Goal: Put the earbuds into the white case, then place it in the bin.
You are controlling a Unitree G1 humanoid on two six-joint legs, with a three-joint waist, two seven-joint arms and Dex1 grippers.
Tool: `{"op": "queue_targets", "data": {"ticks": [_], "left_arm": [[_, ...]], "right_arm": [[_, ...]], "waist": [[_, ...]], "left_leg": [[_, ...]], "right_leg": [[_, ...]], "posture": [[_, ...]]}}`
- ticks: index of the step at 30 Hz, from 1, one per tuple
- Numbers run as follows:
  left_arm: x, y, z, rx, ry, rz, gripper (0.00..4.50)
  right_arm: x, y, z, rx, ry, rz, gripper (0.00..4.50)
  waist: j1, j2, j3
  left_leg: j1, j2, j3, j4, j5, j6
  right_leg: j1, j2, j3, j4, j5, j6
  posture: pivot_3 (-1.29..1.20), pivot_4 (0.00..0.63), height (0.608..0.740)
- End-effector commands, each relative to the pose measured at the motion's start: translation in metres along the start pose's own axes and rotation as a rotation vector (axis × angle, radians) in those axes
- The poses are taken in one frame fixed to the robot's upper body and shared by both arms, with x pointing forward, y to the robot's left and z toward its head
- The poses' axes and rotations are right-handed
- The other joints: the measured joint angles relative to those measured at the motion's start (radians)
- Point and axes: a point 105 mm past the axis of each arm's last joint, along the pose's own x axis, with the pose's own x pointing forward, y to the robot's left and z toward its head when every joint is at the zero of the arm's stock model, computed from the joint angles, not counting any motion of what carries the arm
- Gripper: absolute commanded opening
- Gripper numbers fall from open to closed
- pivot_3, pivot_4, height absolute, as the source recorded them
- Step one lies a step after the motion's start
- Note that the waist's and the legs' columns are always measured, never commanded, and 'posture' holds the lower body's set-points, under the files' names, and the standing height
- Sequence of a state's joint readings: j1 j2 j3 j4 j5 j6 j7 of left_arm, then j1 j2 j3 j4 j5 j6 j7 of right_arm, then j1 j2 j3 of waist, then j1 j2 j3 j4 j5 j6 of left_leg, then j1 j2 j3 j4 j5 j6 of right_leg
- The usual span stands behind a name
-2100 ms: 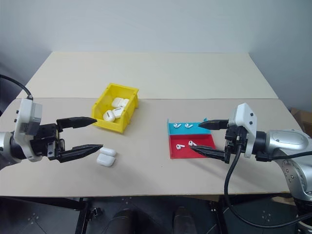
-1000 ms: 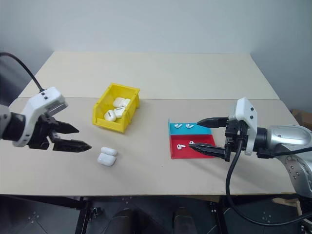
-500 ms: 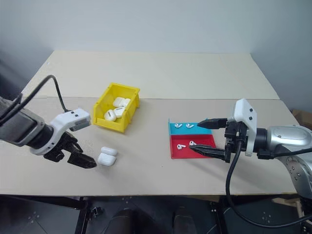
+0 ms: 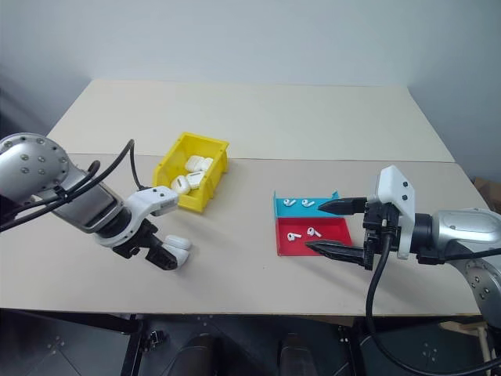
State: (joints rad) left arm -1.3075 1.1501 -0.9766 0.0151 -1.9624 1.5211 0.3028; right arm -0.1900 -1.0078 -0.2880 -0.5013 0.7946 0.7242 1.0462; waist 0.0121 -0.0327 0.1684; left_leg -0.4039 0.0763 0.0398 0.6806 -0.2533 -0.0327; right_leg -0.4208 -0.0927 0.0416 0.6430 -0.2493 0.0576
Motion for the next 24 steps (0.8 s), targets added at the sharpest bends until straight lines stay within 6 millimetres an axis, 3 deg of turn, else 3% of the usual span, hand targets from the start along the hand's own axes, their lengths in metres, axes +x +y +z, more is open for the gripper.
{"op": "queue_targets", "data": {"ticks": [1,12,24], "left_arm": [[0.004,0.006,0.007,-0.038,-0.02,0.034,4.5],[0.021,0.001,0.025,-0.048,-0.044,0.046,4.5],[0.035,0.005,0.021,-0.08,-0.063,0.093,4.5]], "right_arm": [[-0.003,0.001,0.012,-0.052,-0.014,-0.006,4.48],[-0.009,-0.006,0.022,-0.057,-0.013,0.003,4.48],[-0.01,-0.009,0.021,-0.05,0.001,0.03,4.48]], "waist": [[0.0,0.0,0.0],[0.0,0.0,0.0],[-0.001,0.002,-0.001]], "left_leg": [[0.0,0.0,0.0,0.0,0.0,0.0],[0.0,-0.001,0.0,0.0,0.0,0.0],[0.002,-0.001,0.0,0.0,0.0,0.0]], "right_leg": [[0.0,0.0,0.0,0.0,0.0,0.0],[0.0,-0.001,0.0,-0.001,0.0,0.0],[0.002,-0.001,0.0,0.0,0.0,0.0]], "posture": [[0.0,0.15,0.74],[0.0,0.15,0.74],[0.0,0.15,0.74]]}}
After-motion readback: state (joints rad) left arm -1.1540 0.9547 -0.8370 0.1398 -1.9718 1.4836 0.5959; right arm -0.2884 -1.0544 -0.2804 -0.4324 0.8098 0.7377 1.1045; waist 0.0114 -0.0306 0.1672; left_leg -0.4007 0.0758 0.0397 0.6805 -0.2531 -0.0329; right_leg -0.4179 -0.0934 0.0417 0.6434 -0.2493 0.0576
